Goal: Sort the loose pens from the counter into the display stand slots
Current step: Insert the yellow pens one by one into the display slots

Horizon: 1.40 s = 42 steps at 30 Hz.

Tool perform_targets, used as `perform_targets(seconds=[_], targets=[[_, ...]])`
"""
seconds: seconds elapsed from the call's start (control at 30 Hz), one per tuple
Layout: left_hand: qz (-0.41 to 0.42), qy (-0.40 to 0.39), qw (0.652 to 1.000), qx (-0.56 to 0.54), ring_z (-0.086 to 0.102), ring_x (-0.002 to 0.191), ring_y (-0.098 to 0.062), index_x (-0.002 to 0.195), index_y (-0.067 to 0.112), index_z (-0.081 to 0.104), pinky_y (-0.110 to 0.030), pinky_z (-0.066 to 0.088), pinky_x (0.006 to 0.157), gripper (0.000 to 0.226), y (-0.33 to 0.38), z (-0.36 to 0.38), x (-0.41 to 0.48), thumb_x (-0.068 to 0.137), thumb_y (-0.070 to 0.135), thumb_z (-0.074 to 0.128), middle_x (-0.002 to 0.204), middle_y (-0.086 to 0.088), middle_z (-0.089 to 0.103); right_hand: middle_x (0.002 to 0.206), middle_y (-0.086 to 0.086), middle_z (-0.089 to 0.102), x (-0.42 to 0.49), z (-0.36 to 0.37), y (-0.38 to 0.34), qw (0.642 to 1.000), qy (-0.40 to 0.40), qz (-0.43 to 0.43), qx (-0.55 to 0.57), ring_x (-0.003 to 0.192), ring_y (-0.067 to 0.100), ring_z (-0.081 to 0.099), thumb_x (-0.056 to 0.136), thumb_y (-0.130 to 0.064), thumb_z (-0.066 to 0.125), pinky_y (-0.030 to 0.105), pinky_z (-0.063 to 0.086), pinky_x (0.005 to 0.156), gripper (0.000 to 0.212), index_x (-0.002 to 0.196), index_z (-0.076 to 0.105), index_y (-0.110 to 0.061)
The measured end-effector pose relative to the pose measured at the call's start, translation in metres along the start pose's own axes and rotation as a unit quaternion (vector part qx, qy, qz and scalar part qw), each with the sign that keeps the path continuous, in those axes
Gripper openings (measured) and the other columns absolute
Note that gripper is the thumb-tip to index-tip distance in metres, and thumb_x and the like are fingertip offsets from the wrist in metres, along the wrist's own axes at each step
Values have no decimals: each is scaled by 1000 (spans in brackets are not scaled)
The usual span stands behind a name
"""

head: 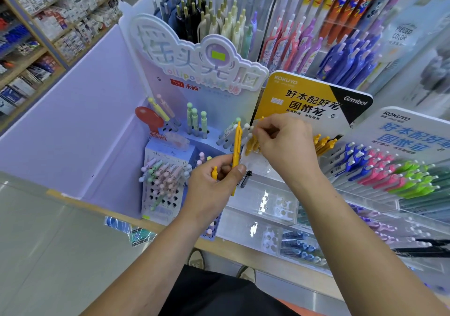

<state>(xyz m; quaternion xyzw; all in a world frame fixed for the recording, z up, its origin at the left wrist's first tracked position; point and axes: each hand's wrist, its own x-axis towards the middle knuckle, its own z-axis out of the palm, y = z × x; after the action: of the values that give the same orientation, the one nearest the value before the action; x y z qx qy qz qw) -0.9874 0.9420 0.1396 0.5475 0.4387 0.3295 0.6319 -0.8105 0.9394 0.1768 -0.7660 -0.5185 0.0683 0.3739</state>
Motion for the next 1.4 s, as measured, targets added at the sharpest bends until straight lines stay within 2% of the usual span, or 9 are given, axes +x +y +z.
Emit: perform_targets(seconds=[0.17,0.37,0.5,0.6,0.73,0.87,1.03,1.2,1.4], targets=[[13,-11,1000,7,63,92,-45,104,34,78,-49,58,83,18,2,0,0,98,17,74,95,-29,66,81,-3,73,-4,-2,4,999,-10,4,34,75,16,68,89,-22,78,43,59,73,18,105,76,-14],[11,-58,998,25,70,81,-26,122,22,73,-21,55,79,29,8,4,-2,94,17,78,84,-12,75,70,-7,67,-21,-26,-8,994,22,36,99,63,13,63,93,-43,72,36,54,60,22,100,77,-23],[24,-114,992,52,68,84,-31,117,34,71,-32,58,81,27,12,16,-3,95,17,77,90,-17,75,70,5,73,-23,-40,-11,952,-78,123,270,54,18,66,93,-25,75,33,53,51,14,97,78,-11],[19,-112,992,51,64,74,-16,117,34,71,-28,56,69,25,10,23,-1,97,20,76,93,-14,77,69,8,73,-27,-48,-9,932,-93,127,326,58,23,67,91,-17,76,36,56,56,4,91,78,-13],[1,-29,998,57,63,74,-10,107,35,72,-29,51,66,8,14,19,7,100,33,69,96,-7,76,78,7,76,-26,-57,-5,939,15,93,331,66,30,69,93,-12,75,43,62,65,11,89,78,-22],[-21,2,1000,5,51,65,-18,97,10,67,-38,42,62,26,20,2,15,99,29,50,86,-15,61,84,1,78,-26,-50,6,955,56,79,281,79,40,71,94,-17,75,55,60,72,23,88,78,-39],[69,-19,988,134,59,86,-3,85,18,56,-20,46,80,39,31,2,13,115,26,33,104,0,64,84,-1,78,-30,-35,11,964,52,78,251,80,29,73,94,-16,74,48,61,75,19,93,76,-34],[134,-22,973,186,57,89,8,106,28,63,-11,43,83,30,36,-1,11,114,33,34,116,1,53,82,-13,75,-33,-35,5,968,57,56,239,72,4,66,94,-13,73,22,56,69,14,96,78,-25],[159,-4,976,149,67,87,-21,132,37,64,-47,61,80,26,34,3,18,107,33,59,111,1,58,83,-9,76,-27,-21,18,984,21,56,166,75,4,68,94,-17,73,23,54,71,12,102,81,-18]])
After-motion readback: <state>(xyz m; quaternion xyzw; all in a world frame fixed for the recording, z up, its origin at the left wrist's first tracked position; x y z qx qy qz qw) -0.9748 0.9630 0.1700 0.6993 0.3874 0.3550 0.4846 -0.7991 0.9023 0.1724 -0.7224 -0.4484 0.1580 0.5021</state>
